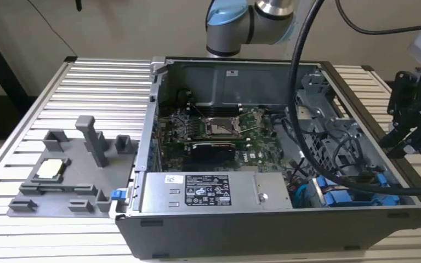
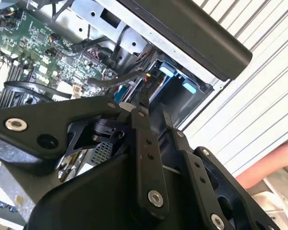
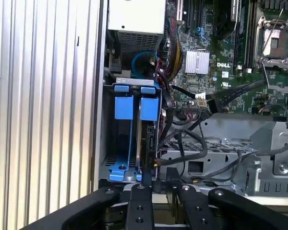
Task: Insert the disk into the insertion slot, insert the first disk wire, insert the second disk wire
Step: 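Insert the first disk wire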
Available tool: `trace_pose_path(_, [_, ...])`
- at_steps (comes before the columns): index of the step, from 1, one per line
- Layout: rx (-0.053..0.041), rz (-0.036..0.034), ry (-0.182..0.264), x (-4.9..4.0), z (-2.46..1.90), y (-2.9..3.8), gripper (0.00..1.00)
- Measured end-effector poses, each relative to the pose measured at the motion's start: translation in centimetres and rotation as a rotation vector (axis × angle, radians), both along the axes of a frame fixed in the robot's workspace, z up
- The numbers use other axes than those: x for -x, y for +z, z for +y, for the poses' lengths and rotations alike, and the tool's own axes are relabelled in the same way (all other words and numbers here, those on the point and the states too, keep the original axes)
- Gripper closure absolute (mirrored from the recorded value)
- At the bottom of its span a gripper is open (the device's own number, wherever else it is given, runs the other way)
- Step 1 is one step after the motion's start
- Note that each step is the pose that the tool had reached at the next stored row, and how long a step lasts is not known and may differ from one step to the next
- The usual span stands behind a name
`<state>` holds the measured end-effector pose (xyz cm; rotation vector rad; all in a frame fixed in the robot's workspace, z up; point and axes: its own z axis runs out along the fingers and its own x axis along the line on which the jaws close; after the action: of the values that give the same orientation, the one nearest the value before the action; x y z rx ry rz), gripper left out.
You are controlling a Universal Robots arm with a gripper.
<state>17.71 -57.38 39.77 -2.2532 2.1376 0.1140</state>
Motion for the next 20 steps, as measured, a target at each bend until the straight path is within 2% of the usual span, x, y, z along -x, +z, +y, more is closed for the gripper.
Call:
trace_pose_path(3, [0.0000, -0.0001, 0.000, 0.04, 0.61, 0.00, 0.73])
trace_pose_path(7, [-0.0001, -0.0007, 0.000, 0.38, 1.93, -0.07, 0.73])
trace_pose_path(14, [0.0000, -0.0061, 0.000, 2.65, 4.11, -0.31, 0.73])
trace_pose_path(17, [-0.0001, -0.0107, 0.001, 3.73, 4.44, -0.42, 0.73])
trace_pose_path(20, [-0.0005, -0.0123, 0.024, 3.90, 4.47, -0.52, 0.73])
